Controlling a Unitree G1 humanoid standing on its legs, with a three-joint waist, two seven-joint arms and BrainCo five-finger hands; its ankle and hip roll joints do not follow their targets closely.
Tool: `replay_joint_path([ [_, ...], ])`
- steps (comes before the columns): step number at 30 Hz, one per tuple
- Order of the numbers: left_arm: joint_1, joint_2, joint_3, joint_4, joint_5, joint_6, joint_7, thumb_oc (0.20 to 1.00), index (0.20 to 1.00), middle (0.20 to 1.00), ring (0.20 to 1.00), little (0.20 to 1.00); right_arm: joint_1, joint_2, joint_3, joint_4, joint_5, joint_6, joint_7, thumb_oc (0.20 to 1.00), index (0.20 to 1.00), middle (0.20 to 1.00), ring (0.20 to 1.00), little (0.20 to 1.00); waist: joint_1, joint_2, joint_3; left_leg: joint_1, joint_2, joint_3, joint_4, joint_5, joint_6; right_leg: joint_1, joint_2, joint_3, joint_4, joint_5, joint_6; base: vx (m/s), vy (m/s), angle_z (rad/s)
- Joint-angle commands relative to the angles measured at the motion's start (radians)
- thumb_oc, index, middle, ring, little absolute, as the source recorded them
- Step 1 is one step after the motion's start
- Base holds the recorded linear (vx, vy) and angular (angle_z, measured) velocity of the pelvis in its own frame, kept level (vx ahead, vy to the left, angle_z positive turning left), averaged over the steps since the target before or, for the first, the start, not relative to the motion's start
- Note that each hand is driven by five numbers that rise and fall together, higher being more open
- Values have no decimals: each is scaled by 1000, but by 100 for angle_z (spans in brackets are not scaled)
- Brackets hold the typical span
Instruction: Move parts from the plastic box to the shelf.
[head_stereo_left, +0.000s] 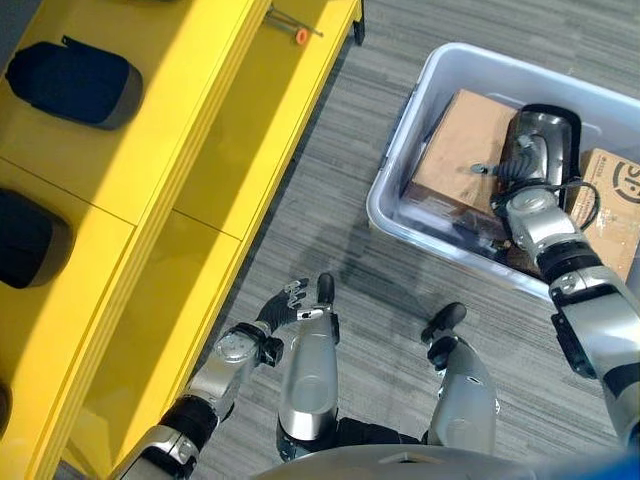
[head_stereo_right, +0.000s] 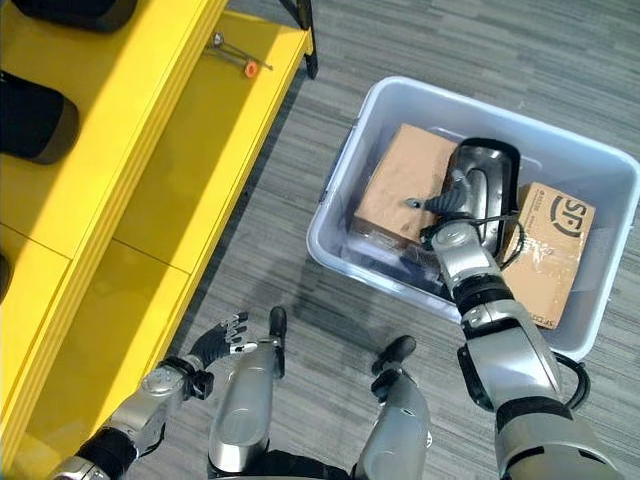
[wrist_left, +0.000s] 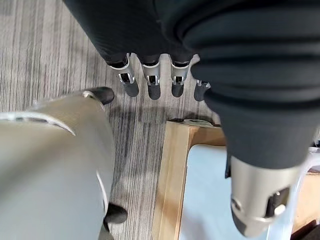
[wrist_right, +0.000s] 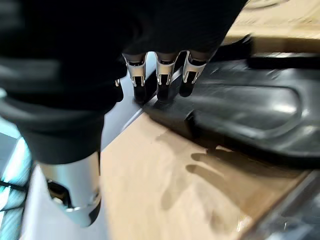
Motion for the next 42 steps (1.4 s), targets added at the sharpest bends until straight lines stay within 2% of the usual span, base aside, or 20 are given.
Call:
replay_joint_path([
  [1,63,14,-30,-44,-36,-31,29,1000,1000,1000,1000,1000,-4,-41,30,-83,3,-37,-134,1000,1000,1000,1000,1000,-3,15,-41,57,43,10,-102,71,-8,63,-5,74,72,-106,77,-58,26,-2],
  [2,65,8,-37,-44,-42,-33,32,1000,1000,1000,1000,1000,-4,-43,30,-86,17,-48,-177,1000,1000,1000,1000,1000,-4,19,-41,43,43,13,-100,71,-7,46,-7,75,76,-106,77,-43,54,-6],
  [5,70,-10,-49,-32,-65,-43,38,1000,1000,1000,1000,1000,6,-40,6,-160,-38,-204,-232,1000,1000,1000,1000,1000,-18,28,-41,19,40,25,-90,65,-4,15,-7,85,82,-109,76,-22,56,-14],
  [7,68,-19,-50,-26,-71,-44,45,1000,1000,1000,1000,1000,20,-36,1,-235,-93,-234,-251,1000,1000,1000,1000,1000,-27,30,-41,14,40,33,-84,60,-3,4,-9,90,87,-110,77,3,42,-10],
  [10,68,-30,-45,-21,-71,-47,46,1000,1000,1000,1000,1000,50,-29,-6,-301,-82,-184,-255,1000,1000,1000,1000,1000,-39,28,-41,10,41,42,-77,54,-3,-7,-10,98,92,-113,76,12,34,-10],
  [17,54,-31,-39,-5,-75,-51,42,1000,1000,1000,1000,1000,71,-14,-8,-247,5,-126,-229,1000,1000,1000,1000,1000,-45,27,-41,-11,47,59,-63,48,-4,-34,-12,99,106,-116,72,5,2,-3],
  [21,44,-28,-43,-9,-79,-37,48,1000,1000,1000,1000,1000,41,-17,-18,-157,50,-141,-234,1000,1000,1000,1000,1000,-37,30,-41,-42,45,56,-43,41,-4,-64,-14,96,125,-120,69,7,-6,2],
  [26,35,-21,-46,-13,-72,-16,40,1000,1000,1000,1000,1000,-11,-21,-1,-77,115,-122,-195,1000,1000,1000,1000,1000,-23,31,-41,-101,41,46,-25,40,-2,-124,-15,95,150,-121,64,2,-16,0],
  [32,27,-11,-76,-43,-73,1,31,1000,1000,1000,1000,1000,-58,-34,27,-43,97,-121,-127,1000,1000,1000,1000,1000,-21,43,-41,-156,41,37,-1,41,-6,-174,-15,96,170,-126,56,4,-10,-1],
  [34,24,-11,-70,-45,-86,5,38,1000,1000,1000,1000,1000,-76,-36,54,-25,72,-119,-67,1000,1000,1000,1000,1000,-18,51,-41,-176,38,34,6,41,-6,-195,-16,98,178,-127,52,0,0,0],
  [38,16,-2,-59,-41,-68,10,12,1000,1000,1000,1000,1000,-123,-45,123,-6,-71,-119,23,1000,1000,1000,1000,1000,-9,59,-41,-204,35,28,17,43,-8,-225,-22,94,194,-127,48,2,-12,1],
  [39,16,5,-56,-33,-65,13,7,1000,1000,1000,1000,1000,-158,-62,186,2,-144,-91,95,1000,1000,1000,1000,1000,-4,63,-41,-220,34,24,25,45,-10,-242,-24,93,202,-127,46,4,-44,6],
  [40,16,7,-53,-26,-64,8,3,1000,1000,1000,1000,1000,-165,-63,201,4,-151,-88,103,1000,1000,1000,1000,1000,-2,63,-41,-223,34,23,26,46,-10,-245,-24,92,203,-127,45,6,-65,10],
  [41,17,12,-46,-13,-78,-1,-15,1000,1000,1000,1000,1000,-193,-64,251,18,-215,-38,156,1000,1000,1000,1000,1000,3,63,-41,-234,35,19,34,45,-11,-255,-27,90,211,-128,42,75,-54,9],
  [42,25,14,-45,-7,-94,0,-25,1000,1000,1000,1000,1000,-199,-63,276,28,-319,-8,162,1000,1000,1000,1000,1000,6,63,-41,-216,33,15,45,19,-21,-241,-31,99,228,-153,57,6,-47,10],
])
